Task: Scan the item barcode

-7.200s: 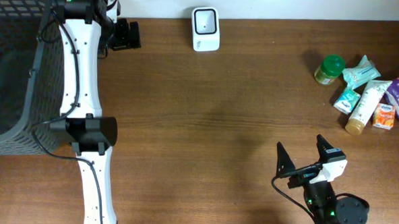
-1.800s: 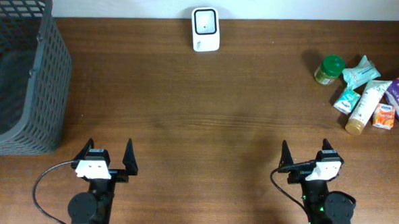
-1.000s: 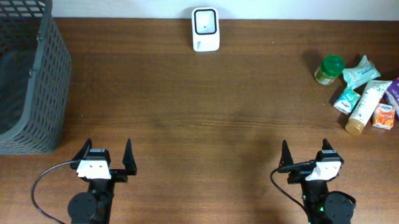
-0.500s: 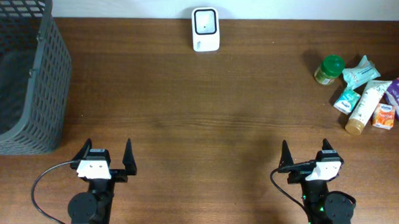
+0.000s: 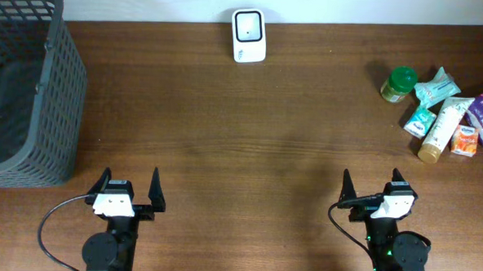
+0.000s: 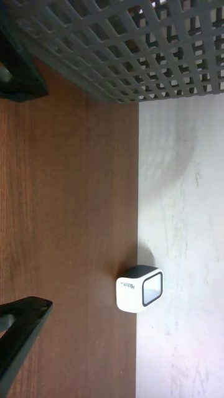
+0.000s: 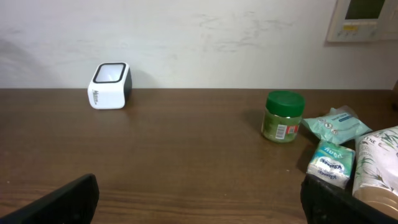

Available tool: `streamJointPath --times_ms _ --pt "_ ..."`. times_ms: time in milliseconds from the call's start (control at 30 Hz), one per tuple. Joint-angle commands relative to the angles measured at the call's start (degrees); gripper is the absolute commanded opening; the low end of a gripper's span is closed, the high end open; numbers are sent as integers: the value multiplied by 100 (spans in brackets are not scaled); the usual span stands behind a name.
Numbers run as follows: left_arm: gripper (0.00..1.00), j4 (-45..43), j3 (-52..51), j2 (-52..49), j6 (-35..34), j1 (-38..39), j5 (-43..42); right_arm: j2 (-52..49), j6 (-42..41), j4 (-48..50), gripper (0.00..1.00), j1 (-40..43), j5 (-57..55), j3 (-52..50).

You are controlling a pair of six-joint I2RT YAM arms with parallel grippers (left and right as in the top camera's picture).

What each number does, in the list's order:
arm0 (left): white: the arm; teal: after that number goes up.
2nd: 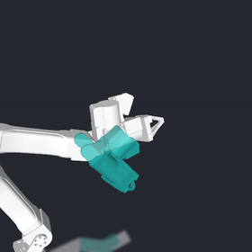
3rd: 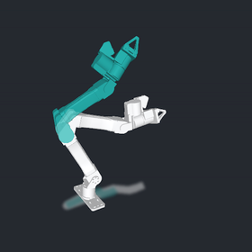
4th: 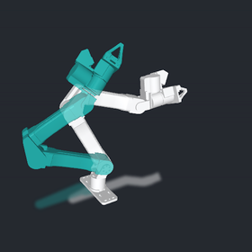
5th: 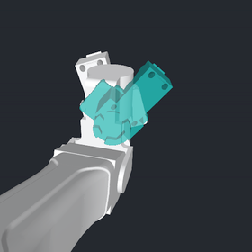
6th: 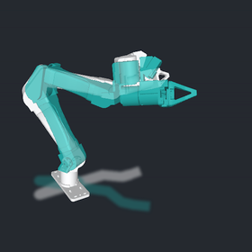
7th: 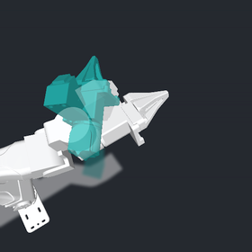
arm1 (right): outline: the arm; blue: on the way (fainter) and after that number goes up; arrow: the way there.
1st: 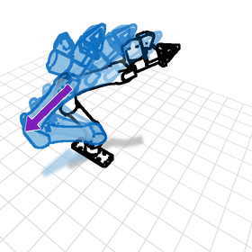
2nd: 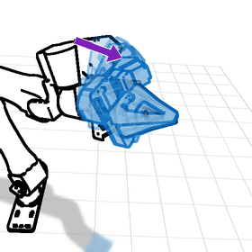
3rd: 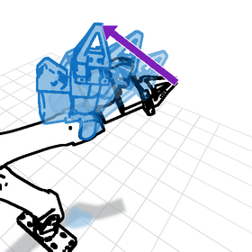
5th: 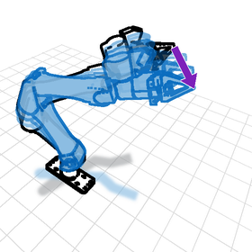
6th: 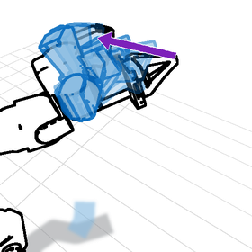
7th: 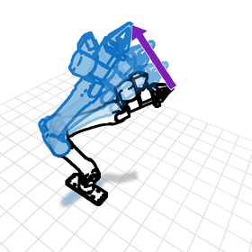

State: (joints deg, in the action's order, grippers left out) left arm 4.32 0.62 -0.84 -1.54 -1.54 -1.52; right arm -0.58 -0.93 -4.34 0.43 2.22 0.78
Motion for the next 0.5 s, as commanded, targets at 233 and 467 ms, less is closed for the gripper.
streamJointPath --times_ms 233,467 --pt "99 48 -11 55 -57 -35 22 37 70 -22 98 24 -144 -46" --pt "99 48 -11 55 -57 -35 22 37 70 -24 99 24 -144 -46"
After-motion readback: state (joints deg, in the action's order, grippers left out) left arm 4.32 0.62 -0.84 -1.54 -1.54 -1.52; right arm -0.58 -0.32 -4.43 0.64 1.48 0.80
